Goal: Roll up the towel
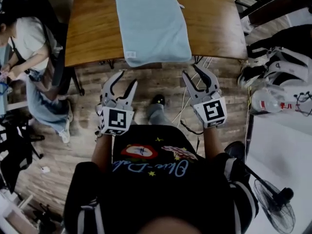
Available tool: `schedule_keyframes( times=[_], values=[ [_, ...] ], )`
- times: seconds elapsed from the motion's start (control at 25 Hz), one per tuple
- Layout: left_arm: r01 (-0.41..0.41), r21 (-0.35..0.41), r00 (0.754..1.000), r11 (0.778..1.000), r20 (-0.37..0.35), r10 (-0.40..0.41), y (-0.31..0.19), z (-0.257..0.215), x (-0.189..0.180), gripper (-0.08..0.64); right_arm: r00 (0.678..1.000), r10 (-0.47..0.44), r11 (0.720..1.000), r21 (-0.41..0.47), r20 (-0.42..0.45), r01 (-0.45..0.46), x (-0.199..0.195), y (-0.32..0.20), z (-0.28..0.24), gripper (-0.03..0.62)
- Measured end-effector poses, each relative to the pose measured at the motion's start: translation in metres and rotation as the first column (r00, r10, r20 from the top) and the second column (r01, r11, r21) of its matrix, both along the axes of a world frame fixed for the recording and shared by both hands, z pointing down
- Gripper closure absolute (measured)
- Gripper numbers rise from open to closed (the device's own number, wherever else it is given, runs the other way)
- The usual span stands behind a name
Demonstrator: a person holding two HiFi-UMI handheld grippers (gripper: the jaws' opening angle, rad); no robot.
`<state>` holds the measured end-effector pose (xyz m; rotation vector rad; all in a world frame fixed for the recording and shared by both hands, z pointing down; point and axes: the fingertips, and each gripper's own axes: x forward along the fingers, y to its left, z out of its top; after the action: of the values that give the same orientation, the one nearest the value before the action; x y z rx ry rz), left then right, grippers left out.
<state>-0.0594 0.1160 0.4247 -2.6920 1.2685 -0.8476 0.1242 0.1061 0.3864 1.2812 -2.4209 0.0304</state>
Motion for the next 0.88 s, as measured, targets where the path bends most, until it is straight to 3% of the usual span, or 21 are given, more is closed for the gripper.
schedule_keyframes(
  times=[0.12,0.44,0.64,0.88],
  values=[
    [0.057,-0.042,0.998,0.997,0.043,-0.056,-0.004,0.027,-0.005,0.385,0.998,-0.032,0.999,-0.042,-0.059,0.029,0.009,-0.005,0.026,0.466],
    [0.180,-0.180,0.983,0.967,0.001,-0.182,-0.020,0.092,-0.021,0.380,0.998,0.063,0.983,-0.173,0.031,-0.057,0.039,-0.020,0.094,0.451],
    [0.240,-0.286,0.962,0.928,-0.057,-0.267,-0.038,0.124,-0.023,0.380,0.986,0.135,0.956,-0.274,0.098,-0.104,0.047,-0.035,0.122,0.416],
    [0.260,-0.399,0.935,0.879,-0.122,-0.332,-0.051,0.148,-0.017,0.360,0.942,0.249,0.917,-0.367,0.223,-0.155,0.056,-0.054,0.148,0.407]
  ],
)
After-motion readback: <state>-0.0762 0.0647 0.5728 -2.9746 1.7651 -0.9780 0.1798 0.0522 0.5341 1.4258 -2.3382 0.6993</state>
